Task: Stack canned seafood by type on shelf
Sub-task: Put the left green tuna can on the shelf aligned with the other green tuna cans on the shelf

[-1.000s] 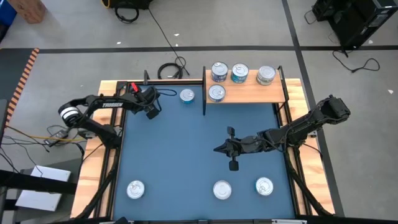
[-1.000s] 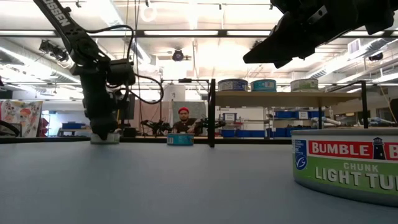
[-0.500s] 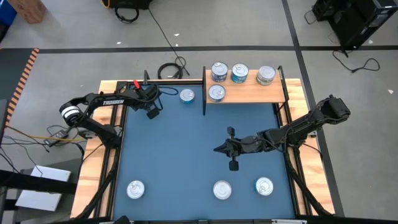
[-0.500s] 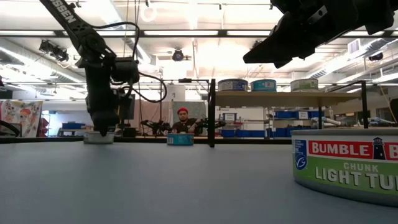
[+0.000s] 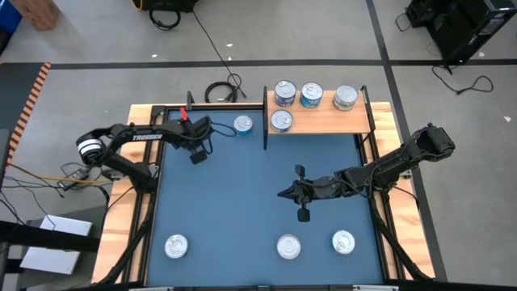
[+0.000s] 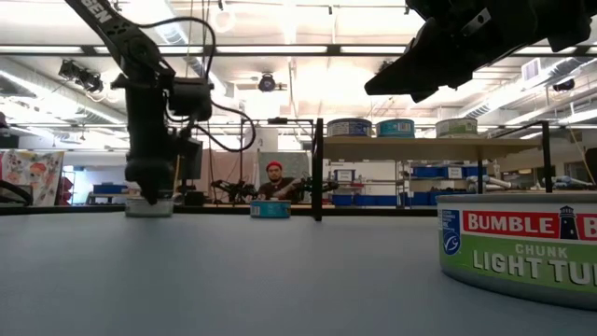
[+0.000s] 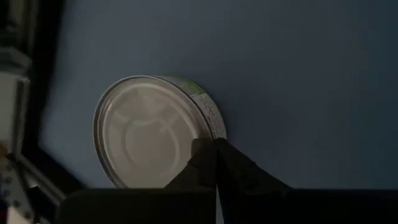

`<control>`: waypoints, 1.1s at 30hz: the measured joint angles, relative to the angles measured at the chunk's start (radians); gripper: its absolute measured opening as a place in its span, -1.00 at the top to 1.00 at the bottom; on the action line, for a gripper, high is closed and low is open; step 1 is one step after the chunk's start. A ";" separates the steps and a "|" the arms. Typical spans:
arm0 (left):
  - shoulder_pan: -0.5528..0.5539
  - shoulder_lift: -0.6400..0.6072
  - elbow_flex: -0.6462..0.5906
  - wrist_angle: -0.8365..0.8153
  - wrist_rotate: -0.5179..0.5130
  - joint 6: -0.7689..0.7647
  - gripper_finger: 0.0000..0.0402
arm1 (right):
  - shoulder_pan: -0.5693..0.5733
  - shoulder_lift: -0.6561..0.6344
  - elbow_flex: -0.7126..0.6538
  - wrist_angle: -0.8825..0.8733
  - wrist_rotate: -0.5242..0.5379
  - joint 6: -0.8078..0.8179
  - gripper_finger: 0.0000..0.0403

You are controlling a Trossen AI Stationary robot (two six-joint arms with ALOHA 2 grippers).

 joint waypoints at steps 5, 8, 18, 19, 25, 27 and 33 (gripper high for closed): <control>-0.077 -0.072 -0.001 -0.045 0.033 -0.027 1.00 | 0.000 0.000 0.000 -0.003 0.000 0.000 0.95; -0.128 -0.117 -0.001 -0.073 0.069 -0.058 1.00 | 0.001 0.000 0.000 -0.009 0.000 0.000 0.94; -0.313 -0.258 0.000 -0.098 0.169 -0.163 1.00 | 0.001 0.000 0.000 -0.016 0.000 0.008 0.94; -0.333 -0.266 0.000 -0.098 0.179 -0.171 1.00 | 0.001 0.000 0.000 -0.016 0.000 0.008 0.94; -0.464 -0.283 0.000 -0.068 0.127 -0.215 1.00 | 0.001 0.000 0.000 -0.020 0.000 0.008 0.95; -0.510 -0.284 0.000 -0.027 0.126 -0.235 1.00 | 0.001 0.000 0.000 -0.021 0.000 0.008 0.95; -0.630 -0.273 0.001 0.126 0.159 -0.290 1.00 | 0.001 0.000 0.000 -0.022 -0.001 0.008 0.94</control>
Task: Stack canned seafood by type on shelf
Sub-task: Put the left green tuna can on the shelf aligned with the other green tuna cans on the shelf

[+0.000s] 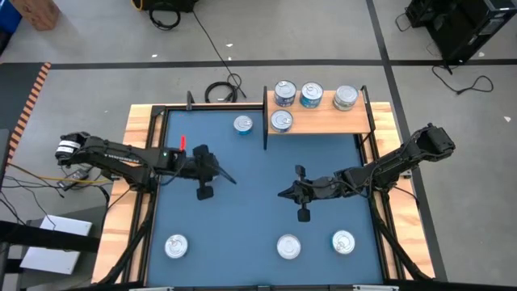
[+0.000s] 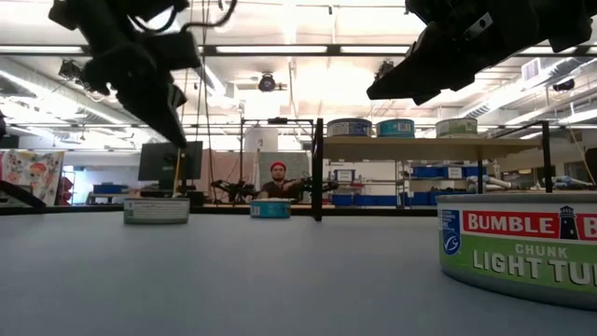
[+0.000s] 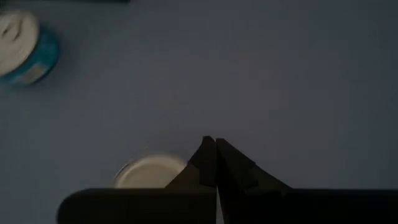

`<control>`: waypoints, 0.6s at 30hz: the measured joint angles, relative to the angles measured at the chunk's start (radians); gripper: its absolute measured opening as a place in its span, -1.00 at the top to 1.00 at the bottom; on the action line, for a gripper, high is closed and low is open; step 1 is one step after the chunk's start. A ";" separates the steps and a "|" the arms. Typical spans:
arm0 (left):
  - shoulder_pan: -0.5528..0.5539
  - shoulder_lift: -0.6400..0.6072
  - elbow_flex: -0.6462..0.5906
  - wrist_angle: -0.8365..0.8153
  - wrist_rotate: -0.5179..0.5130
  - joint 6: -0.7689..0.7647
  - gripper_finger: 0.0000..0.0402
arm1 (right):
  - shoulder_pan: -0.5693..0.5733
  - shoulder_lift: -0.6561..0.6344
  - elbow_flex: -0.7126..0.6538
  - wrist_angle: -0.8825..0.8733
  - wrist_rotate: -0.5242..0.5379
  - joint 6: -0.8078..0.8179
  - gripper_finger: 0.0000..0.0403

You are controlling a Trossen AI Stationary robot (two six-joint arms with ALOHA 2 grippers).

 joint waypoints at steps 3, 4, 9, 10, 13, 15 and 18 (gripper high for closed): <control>-0.039 0.002 0.000 -0.007 -0.016 -0.017 1.00 | 0.000 0.000 0.000 -0.001 0.000 0.002 0.94; -0.044 0.002 0.000 -0.024 -0.032 -0.020 1.00 | 0.000 0.000 0.000 -0.002 0.000 0.009 0.94; -0.007 0.002 0.000 -0.207 -0.181 -0.130 1.00 | 0.000 0.000 0.000 -0.008 0.000 0.022 0.93; 0.013 0.002 -0.004 -0.230 -0.190 -0.153 1.00 | 0.000 0.000 0.000 -0.009 0.000 0.025 0.93; 0.078 0.002 -0.021 -0.261 -0.191 -0.198 1.00 | 0.000 0.000 0.000 -0.010 0.000 0.026 0.93; 0.121 0.003 -0.035 -0.260 -0.190 -0.203 1.00 | 0.000 0.000 0.000 -0.010 0.000 0.026 0.94; 0.185 0.025 -0.054 -0.254 -0.181 -0.207 1.00 | 0.000 0.000 0.000 -0.011 0.000 0.026 0.95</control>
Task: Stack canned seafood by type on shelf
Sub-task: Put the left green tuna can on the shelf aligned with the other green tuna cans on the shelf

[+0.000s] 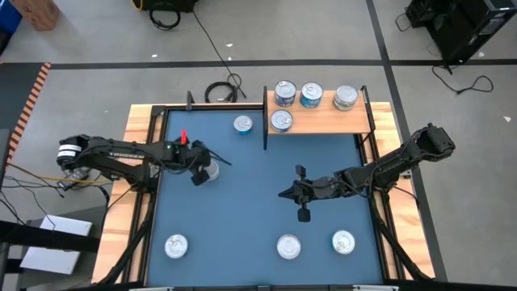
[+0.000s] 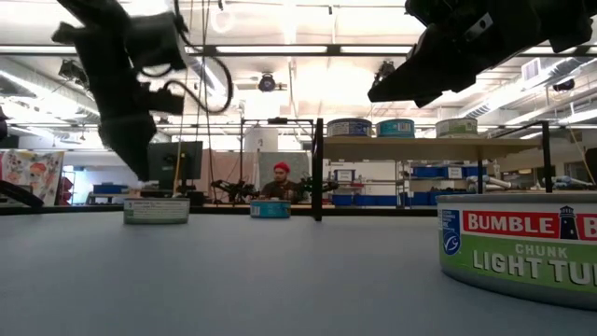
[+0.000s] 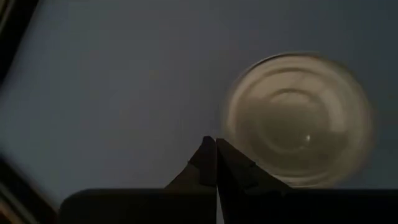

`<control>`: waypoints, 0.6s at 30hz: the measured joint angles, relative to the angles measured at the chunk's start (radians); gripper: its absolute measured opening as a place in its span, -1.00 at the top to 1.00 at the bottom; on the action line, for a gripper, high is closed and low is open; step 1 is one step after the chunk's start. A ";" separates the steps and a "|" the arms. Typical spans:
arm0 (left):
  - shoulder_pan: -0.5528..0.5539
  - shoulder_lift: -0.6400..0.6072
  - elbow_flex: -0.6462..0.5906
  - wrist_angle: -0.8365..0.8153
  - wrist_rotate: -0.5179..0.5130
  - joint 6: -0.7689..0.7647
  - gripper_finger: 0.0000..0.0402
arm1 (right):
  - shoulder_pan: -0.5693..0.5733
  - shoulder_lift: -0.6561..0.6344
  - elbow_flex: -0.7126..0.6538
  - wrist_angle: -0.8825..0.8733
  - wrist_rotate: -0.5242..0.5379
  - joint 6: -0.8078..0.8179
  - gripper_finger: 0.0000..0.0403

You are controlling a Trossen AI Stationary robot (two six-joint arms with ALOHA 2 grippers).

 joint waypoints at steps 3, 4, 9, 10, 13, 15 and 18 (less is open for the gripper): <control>0.054 0.030 -0.005 0.000 0.013 -0.023 1.00 | 0.000 0.000 0.000 -0.004 0.000 0.000 0.95; 0.066 0.045 -0.005 0.000 0.016 -0.024 1.00 | 0.000 0.000 0.000 -0.005 0.000 -0.001 0.94; 0.083 0.110 -0.007 0.040 0.039 -0.010 1.00 | 0.000 0.000 0.000 -0.011 0.000 0.000 0.94; 0.081 0.124 -0.007 0.055 0.058 0.000 1.00 | 0.000 0.000 0.000 -0.013 0.000 0.000 0.94; 0.068 0.149 -0.007 0.107 0.107 0.004 1.00 | 0.000 0.000 0.000 -0.018 0.000 0.000 0.95; 0.057 0.159 -0.007 0.140 0.130 0.004 1.00 | 0.000 0.000 0.000 -0.019 0.000 0.000 0.95; 0.039 0.161 -0.007 0.168 0.161 0.004 1.00 | 0.000 0.000 0.000 -0.022 0.000 0.000 0.94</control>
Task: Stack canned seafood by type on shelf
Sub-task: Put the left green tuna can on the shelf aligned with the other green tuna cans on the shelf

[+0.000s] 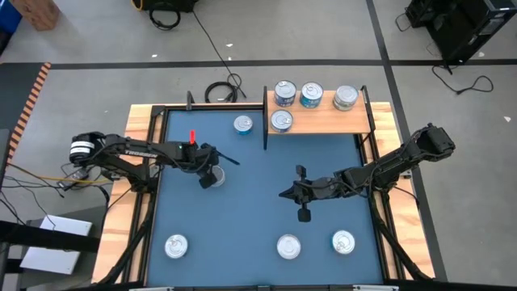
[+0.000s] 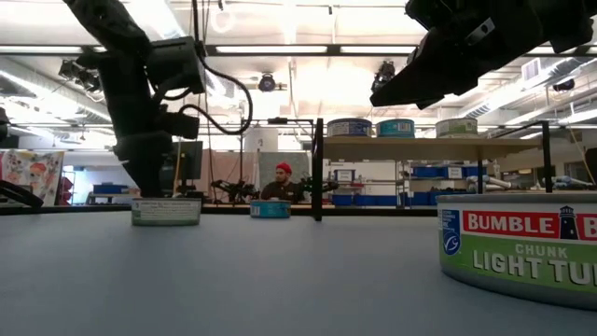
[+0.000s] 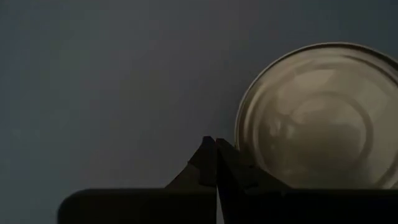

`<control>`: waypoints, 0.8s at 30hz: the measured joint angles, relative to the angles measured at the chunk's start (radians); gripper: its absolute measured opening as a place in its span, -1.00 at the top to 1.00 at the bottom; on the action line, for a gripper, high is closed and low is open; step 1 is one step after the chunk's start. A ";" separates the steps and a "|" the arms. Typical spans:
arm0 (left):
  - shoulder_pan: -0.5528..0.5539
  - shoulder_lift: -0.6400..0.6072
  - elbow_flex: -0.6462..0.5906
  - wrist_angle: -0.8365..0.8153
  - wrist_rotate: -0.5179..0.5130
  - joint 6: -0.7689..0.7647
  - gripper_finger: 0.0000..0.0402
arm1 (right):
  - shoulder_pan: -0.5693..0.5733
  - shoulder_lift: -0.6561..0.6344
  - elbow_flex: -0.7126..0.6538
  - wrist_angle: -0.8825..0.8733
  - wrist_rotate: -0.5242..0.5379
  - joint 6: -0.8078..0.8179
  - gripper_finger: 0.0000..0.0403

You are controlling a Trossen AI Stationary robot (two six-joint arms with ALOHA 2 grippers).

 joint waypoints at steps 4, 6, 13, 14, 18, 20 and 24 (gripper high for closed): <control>-0.028 0.000 0.007 0.002 -0.004 0.030 1.00 | 0.000 0.000 0.000 0.000 0.000 0.000 0.94; -0.040 -0.001 0.017 0.008 -0.028 0.060 1.00 | 0.000 0.000 0.000 0.000 0.000 0.000 0.95; -0.053 -0.003 0.090 -0.002 -0.043 0.133 1.00 | 0.000 0.000 0.000 -0.002 0.000 0.000 0.94; -0.053 -0.003 0.098 0.001 -0.043 0.136 1.00 | 0.000 0.000 0.000 -0.004 0.000 0.000 0.94; -0.065 -0.002 0.102 0.056 0.082 0.214 1.00 | 0.000 0.000 0.000 -0.008 0.000 0.000 0.95; -0.078 0.012 0.098 0.072 0.172 0.229 0.99 | 0.000 0.000 0.000 -0.008 0.000 0.000 0.95; -0.096 0.049 0.097 0.053 0.184 0.211 0.99 | 0.000 0.000 0.000 -0.022 0.000 0.013 0.94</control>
